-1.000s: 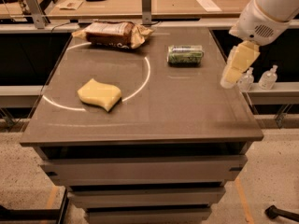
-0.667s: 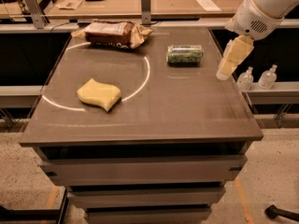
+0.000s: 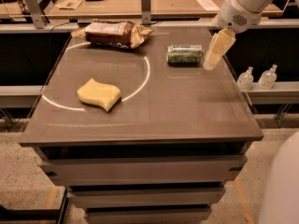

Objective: Place green can upright

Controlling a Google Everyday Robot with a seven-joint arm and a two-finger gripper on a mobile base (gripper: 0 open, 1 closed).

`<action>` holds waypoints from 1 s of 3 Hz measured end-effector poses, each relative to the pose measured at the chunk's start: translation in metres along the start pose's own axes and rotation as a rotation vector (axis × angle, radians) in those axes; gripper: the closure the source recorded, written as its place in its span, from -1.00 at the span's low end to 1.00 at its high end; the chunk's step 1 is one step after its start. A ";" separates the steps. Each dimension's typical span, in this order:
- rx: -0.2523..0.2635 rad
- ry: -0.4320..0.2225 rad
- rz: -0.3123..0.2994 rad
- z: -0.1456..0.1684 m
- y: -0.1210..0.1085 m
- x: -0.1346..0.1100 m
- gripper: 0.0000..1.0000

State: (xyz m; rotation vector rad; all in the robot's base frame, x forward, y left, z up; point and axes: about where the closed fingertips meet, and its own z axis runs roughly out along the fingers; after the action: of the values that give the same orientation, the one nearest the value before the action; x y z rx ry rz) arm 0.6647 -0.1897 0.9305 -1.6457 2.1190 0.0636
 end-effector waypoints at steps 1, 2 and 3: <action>-0.034 -0.037 0.034 0.023 -0.008 -0.003 -1.00; -0.076 -0.064 0.065 0.046 -0.012 -0.003 -1.00; -0.087 -0.092 0.089 0.060 -0.017 -0.001 -1.00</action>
Offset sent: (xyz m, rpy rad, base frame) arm 0.0385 0.0141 -0.0510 0.1398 0.1229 -0.0224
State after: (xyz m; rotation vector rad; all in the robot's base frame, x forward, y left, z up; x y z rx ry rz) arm 0.7000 -0.1757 0.8810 -1.5644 2.1456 0.2572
